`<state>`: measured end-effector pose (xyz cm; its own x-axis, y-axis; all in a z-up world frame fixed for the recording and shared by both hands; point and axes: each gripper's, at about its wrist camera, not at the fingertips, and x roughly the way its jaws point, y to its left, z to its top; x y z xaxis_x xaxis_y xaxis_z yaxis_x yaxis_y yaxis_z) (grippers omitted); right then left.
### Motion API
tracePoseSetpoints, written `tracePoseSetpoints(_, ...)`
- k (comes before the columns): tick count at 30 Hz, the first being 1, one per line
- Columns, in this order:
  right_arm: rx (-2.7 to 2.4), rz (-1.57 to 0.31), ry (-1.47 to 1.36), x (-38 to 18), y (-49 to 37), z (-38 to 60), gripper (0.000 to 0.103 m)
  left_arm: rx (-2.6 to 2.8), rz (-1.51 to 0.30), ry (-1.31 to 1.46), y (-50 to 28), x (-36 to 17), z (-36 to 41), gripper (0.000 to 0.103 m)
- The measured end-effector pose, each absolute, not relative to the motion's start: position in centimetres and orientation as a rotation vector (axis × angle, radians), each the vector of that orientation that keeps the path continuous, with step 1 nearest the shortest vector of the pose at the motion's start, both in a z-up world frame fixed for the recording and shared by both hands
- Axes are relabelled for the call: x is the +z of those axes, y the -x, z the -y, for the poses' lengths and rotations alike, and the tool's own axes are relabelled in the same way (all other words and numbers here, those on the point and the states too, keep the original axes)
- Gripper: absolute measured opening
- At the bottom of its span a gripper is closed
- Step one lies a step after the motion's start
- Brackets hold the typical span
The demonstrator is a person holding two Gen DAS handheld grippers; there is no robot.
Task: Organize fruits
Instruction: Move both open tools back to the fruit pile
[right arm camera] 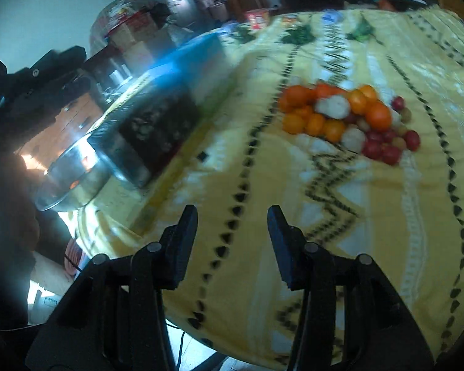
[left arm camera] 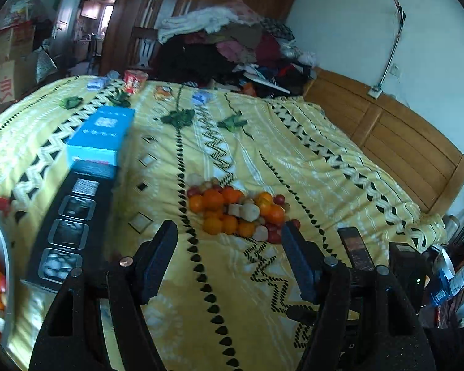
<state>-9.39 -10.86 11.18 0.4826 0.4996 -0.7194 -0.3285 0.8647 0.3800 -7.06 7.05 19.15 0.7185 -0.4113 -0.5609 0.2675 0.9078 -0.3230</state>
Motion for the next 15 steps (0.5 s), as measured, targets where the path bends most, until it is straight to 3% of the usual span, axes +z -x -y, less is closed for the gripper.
tracePoseSetpoints(3, 0.466, -0.96, -0.25, 9.9, 9.1, 13.9, 0.048, -0.39, -0.764, 0.214, 3.2, 15.3, -4.6, 0.071)
tracePoseSetpoints(10, 0.417, -0.994, -0.331, 7.0, 8.4, 18.5, 0.048, -0.363, -0.938, 0.114, -5.1, 7.6, -1.1, 0.054)
tracePoseSetpoints(15, 0.401, -1.019, -0.368, 5.4, 7.7, 20.2, 0.048, -0.359, -0.966, 0.052, -7.8, 5.3, 0.3, 0.053)
